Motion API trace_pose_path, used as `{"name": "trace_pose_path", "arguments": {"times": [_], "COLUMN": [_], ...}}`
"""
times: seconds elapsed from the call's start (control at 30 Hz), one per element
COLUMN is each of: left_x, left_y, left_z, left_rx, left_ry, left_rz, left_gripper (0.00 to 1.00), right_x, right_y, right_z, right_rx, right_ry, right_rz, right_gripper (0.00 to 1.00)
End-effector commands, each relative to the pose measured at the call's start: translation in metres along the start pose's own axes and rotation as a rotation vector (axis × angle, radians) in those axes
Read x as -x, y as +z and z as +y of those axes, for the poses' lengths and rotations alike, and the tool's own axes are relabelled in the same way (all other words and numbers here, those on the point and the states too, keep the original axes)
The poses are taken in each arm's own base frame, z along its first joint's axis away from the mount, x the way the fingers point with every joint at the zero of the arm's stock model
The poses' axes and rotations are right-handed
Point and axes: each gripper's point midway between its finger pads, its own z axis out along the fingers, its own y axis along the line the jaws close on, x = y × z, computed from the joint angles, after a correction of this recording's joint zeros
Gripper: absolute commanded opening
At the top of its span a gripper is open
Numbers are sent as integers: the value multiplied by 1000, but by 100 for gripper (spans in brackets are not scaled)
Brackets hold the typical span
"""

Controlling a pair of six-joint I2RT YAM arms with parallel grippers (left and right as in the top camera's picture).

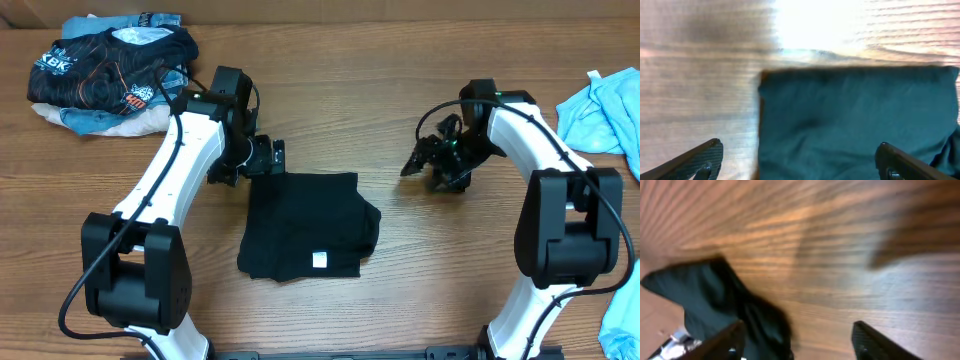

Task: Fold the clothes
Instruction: 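Release the shirt and raise both grippers outward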

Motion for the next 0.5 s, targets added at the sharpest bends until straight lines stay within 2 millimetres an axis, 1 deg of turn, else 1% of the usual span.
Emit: {"name": "trace_pose_path", "arguments": {"times": [0.0,0.07,0.3,0.43,0.47], "left_x": [14,18,17,20,20], "left_y": [2,12,47,60,61], "left_z": [-2,0,6,7,7], "left_rx": [-11,-8,6,5,2], "left_ry": [86,101,124,128,129], "left_rz": [-44,-36,34,45,43], "left_gripper": [100,100,100,100,100], "right_x": [-9,-10,-10,-10,-10], "right_y": [-9,-9,-9,-9,-9], "right_z": [18,18,18,17,17], "right_rx": [39,38,36,34,34], "right_ry": [-117,-117,-118,-118,-118], "right_rz": [6,10,9,9,8], "right_gripper": [75,76,77,76,76]}}
